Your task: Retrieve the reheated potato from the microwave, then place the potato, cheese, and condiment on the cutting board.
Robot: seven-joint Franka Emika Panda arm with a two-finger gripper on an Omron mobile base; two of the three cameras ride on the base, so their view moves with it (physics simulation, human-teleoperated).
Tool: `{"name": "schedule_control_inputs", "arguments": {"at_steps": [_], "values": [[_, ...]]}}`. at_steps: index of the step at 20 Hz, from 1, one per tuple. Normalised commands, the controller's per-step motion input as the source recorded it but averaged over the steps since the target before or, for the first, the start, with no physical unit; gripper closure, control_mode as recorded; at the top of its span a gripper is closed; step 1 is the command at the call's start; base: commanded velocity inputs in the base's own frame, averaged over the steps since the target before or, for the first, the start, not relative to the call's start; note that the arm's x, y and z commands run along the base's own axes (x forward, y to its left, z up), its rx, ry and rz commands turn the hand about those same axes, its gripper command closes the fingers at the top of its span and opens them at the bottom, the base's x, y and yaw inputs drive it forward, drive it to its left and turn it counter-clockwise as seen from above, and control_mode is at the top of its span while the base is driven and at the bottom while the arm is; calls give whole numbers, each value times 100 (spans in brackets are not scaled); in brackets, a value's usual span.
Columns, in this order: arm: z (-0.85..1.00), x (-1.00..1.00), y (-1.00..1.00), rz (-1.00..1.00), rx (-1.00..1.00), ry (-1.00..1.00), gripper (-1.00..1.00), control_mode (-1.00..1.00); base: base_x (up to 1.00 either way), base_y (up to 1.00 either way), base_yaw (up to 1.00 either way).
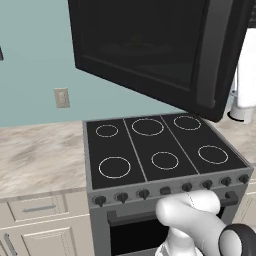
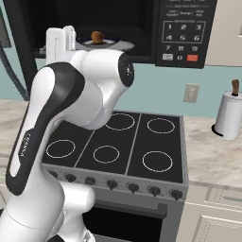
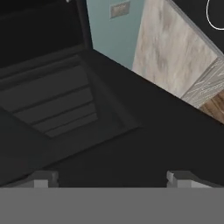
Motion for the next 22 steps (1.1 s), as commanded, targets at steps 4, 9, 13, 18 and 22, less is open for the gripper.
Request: {"name": "schedule_control_inputs", "arguments": {"at_steps": [4,9,13,18,22], "values": [[0,-26,55,14,0,-1,-100,-100,0,0,0],[0,-5,70,6,0,-7,-100,-100,0,0,0],[0,-2,73,1,0,-10,-100,-100,0,0,0],[-4,0,70,0,0,-8,-100,-100,0,0,0],[-1,0,56,0,0,-6,-100,-100,0,0,0]]}}
